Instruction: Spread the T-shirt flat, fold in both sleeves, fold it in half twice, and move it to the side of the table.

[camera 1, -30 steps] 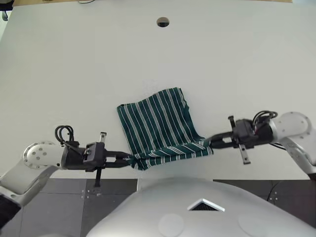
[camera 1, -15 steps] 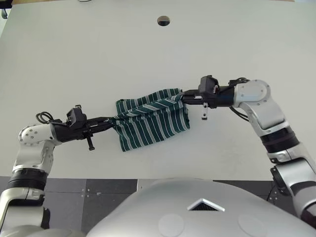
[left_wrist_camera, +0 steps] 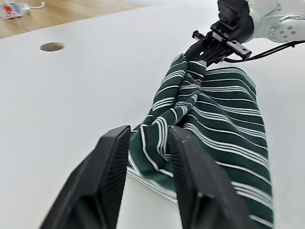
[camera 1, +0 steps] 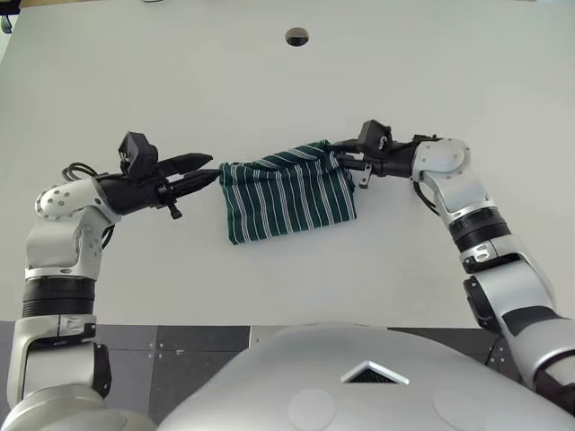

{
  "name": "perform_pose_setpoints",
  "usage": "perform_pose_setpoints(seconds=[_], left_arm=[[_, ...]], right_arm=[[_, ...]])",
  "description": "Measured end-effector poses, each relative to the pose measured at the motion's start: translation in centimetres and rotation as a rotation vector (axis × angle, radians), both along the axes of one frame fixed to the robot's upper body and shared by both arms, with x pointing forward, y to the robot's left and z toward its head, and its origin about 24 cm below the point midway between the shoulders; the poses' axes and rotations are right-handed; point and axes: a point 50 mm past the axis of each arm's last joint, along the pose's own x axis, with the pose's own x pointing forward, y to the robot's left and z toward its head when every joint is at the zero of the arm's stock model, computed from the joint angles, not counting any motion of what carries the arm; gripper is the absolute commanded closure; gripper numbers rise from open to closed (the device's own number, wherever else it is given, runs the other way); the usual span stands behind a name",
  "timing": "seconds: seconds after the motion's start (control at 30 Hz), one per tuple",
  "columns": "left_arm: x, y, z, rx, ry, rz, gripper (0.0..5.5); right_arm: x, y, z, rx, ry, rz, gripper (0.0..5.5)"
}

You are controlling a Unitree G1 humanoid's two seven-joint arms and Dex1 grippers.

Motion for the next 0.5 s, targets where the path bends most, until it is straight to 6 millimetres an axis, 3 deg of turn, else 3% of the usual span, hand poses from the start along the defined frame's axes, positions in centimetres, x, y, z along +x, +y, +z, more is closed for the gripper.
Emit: perform_pose_setpoints(seconds=[0.13,0.23,0.3,0.33,0.43,0.5], left_arm=[[1.4,1.9,-1.3,0.163,0.029,0.179,3.74],[2.2,2.4,-1.9,0.181,0.039,0.277,3.74],[2.8,2.4,-1.8,0.161,0.014,0.337,3.74],[3.3,2.6,-1.6,0.141,-0.011,0.402,3.74],[4.3,2.5,-1.1,0.028,-0.067,0.536,3.74],[4.5,1.9,-0.8,-0.065,-0.101,0.575,3.74]], right_arm=[[2.1,-1.0,1.3,0.150,0.093,-0.178,4.07],[3.3,-1.9,2.2,0.204,0.103,-0.304,4.07],[3.6,-2.1,2.4,0.209,0.064,-0.350,4.07],[3.7,-2.0,3.1,0.204,-0.036,-0.357,4.07],[1.8,0.8,5.3,0.229,-0.324,-0.176,4.07],[-0.9,3.0,4.6,0.219,-0.398,0.024,4.07]])
